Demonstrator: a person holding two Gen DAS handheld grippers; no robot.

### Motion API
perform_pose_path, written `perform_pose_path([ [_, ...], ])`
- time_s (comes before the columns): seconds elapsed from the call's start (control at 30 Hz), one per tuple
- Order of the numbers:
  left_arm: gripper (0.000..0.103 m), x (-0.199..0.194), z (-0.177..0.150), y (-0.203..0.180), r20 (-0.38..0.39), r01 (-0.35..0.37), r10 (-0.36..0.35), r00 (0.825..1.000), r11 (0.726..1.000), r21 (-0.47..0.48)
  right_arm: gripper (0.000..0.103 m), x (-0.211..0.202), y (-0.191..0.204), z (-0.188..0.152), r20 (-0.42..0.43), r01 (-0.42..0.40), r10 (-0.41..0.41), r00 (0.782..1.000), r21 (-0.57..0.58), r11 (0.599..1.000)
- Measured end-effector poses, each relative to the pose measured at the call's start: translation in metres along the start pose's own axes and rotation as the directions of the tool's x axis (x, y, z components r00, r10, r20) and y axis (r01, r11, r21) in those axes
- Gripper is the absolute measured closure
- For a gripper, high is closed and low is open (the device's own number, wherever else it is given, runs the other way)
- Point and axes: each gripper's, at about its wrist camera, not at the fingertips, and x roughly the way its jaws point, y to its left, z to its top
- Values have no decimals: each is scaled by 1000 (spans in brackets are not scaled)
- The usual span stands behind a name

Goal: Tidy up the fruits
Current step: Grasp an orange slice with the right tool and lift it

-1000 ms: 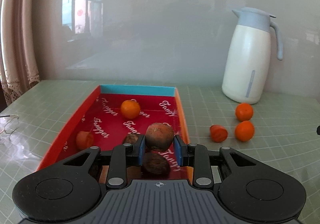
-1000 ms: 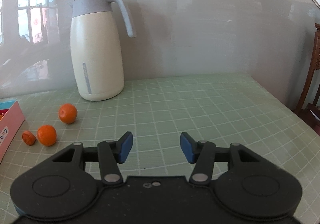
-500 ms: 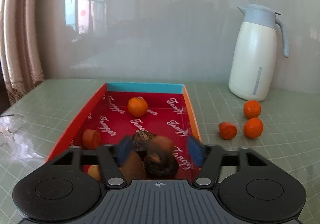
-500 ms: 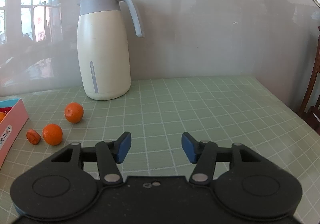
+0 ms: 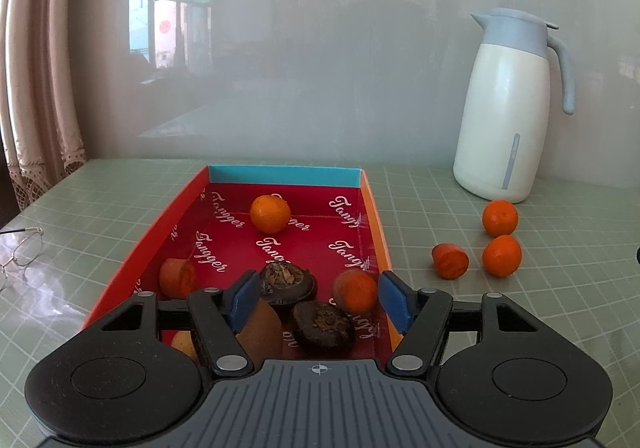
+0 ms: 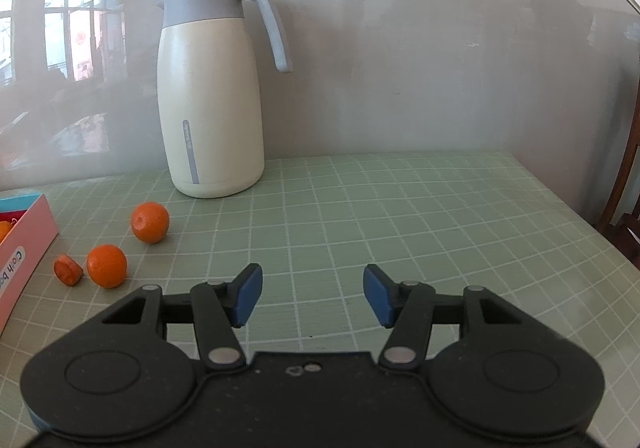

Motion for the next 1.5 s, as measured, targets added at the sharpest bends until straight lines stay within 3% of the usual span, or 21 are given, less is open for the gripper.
perform_pose_path([
  [0.27,37,-2,1,6,6,0,0,1000,1000,-17,47,2,15,0,-3,-17,17,1000,-18,1000],
  [0.6,37,-8,0,32,20,-6,7,1000,998,-56,47,6,61,-1,-9,-75,75,997,-86,993],
  [1.03,37,-18,-4,78,40,-54,58,998,994,-96,48,3,155,-10,-13,-255,258,966,-216,943],
  [1.2,38,-23,-8,96,53,21,-16,998,996,-88,48,11,181,-11,-38,-280,279,960,-220,934],
  [1.3,37,-29,-9,104,87,-76,81,993,995,-68,48,17,190,-12,-51,-284,280,959,-211,935],
  [1.37,37,-28,-9,124,73,-71,83,994,986,-150,48,22,194,-13,-55,-281,276,960,-204,938],
  [1.5,37,-16,-13,157,13,-128,136,991,960,-249,49,31,198,-15,-66,-273,265,962,-204,940],
])
